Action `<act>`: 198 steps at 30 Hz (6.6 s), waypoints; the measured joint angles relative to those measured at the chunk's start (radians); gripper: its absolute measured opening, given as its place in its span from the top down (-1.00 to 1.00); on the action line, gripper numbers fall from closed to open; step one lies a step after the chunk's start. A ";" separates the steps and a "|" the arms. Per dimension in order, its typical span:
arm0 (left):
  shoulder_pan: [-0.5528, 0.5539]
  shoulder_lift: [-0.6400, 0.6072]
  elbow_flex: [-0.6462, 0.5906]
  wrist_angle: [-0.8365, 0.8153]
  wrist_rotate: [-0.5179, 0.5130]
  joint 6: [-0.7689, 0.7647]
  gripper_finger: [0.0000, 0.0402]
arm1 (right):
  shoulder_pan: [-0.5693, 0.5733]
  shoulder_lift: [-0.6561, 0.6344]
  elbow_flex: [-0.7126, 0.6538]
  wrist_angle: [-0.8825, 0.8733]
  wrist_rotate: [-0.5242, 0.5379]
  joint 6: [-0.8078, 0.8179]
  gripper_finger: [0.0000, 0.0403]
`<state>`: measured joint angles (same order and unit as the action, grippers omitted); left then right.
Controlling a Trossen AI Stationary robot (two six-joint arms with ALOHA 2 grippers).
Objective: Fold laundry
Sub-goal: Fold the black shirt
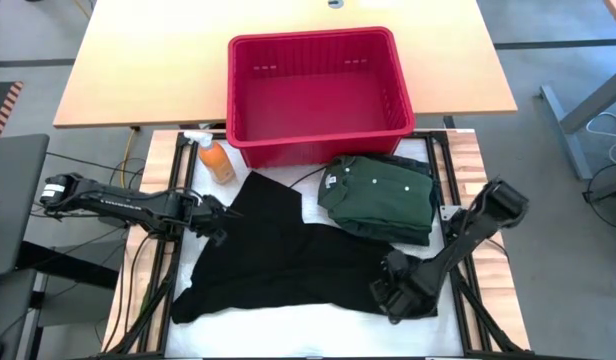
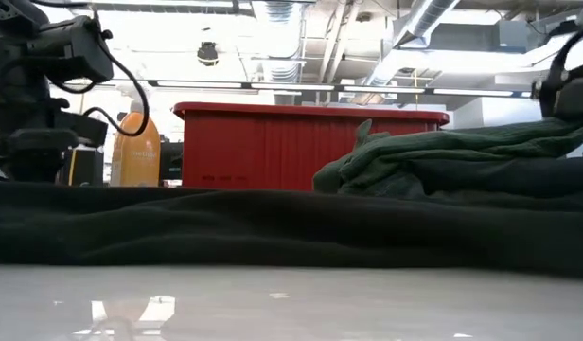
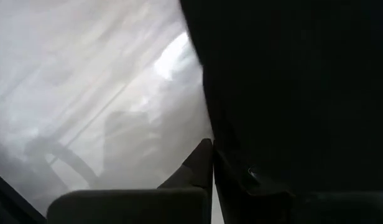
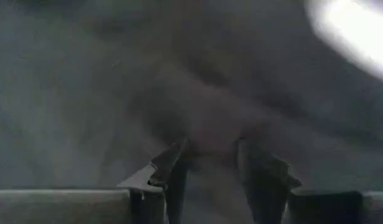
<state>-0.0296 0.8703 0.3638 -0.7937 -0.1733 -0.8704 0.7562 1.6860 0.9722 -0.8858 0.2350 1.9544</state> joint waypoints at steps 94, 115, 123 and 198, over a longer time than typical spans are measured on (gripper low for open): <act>0.000 -0.007 -0.044 0.047 0.038 -0.060 1.00 | 0.184 -0.095 -0.028 -0.299 -0.299 0.293 0.04; 0.000 -0.007 -0.044 0.049 0.048 -0.100 1.00 | 0.173 -0.097 -0.060 -0.221 -0.257 0.242 0.94; 0.000 -0.007 -0.044 0.049 0.051 -0.099 1.00 | 0.173 -0.136 0.020 -0.303 -0.258 0.178 0.95; -0.093 0.511 -0.036 0.884 -0.052 -0.193 1.00 | -0.240 0.066 0.154 -0.460 -0.134 -0.624 0.39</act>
<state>-0.1230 1.3815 0.3279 0.0899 -0.2251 -1.0634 0.5160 1.7522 1.1262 -1.3460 0.1009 1.3307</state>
